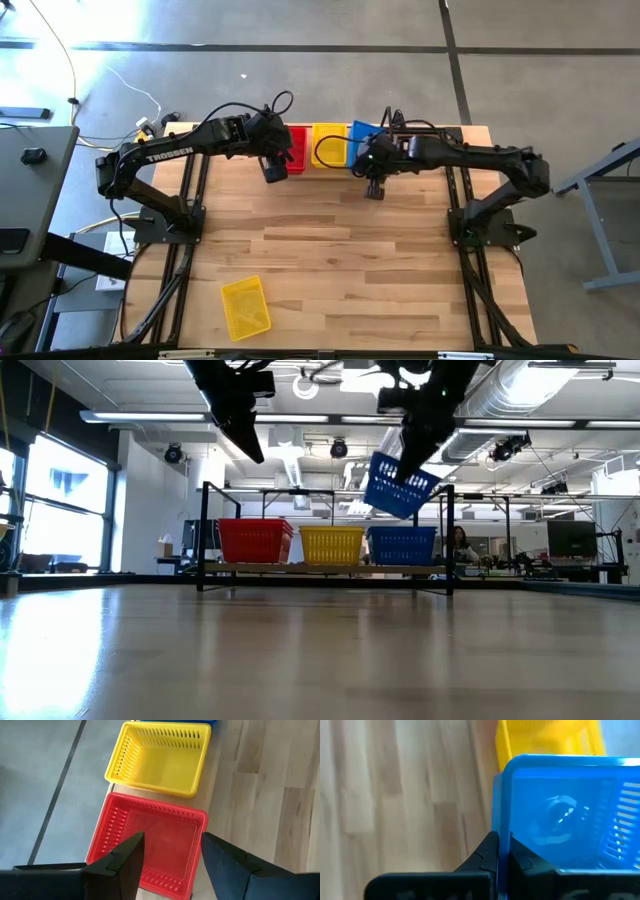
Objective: Stack baskets on shelf by color
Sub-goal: Stack the blue bin on top of the blue bin
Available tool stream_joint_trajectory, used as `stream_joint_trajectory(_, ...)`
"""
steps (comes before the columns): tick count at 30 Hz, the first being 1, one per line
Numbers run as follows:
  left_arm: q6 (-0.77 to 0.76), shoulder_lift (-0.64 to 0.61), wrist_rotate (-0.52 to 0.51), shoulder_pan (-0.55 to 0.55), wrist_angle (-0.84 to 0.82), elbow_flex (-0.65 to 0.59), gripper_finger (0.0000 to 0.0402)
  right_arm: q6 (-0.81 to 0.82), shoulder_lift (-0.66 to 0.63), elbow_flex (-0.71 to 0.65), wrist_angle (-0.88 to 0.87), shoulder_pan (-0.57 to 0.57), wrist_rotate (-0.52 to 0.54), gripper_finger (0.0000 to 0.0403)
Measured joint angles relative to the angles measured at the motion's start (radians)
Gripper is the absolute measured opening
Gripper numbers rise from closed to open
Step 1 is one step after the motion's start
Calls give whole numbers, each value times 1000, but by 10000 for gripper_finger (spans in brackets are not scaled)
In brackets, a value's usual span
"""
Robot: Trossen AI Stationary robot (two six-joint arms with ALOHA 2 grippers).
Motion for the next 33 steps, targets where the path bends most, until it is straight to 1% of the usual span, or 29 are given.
stream_joint_trajectory(6, -6, 0, 0, 0, 0, 0, 184, -72, 54, 0, -22, -43, 24, 0)
stream_joint_trajectory(15, -30, 0, 1, 0, 0, 0, 184, -153, 71, 0, -21, -102, 15, 0)
stream_joint_trajectory(17, -30, 0, 1, 0, 0, 0, 184, -157, 71, 0, -22, -115, 11, 0)
stream_joint_trajectory(21, -30, 0, 2, 0, 1, 0, 184, -162, 77, 0, -18, -141, -37, 0)
stream_joint_trajectory(33, -30, 0, 3, 0, 2, 0, 184, -183, 147, 0, -26, -160, -36, 0)
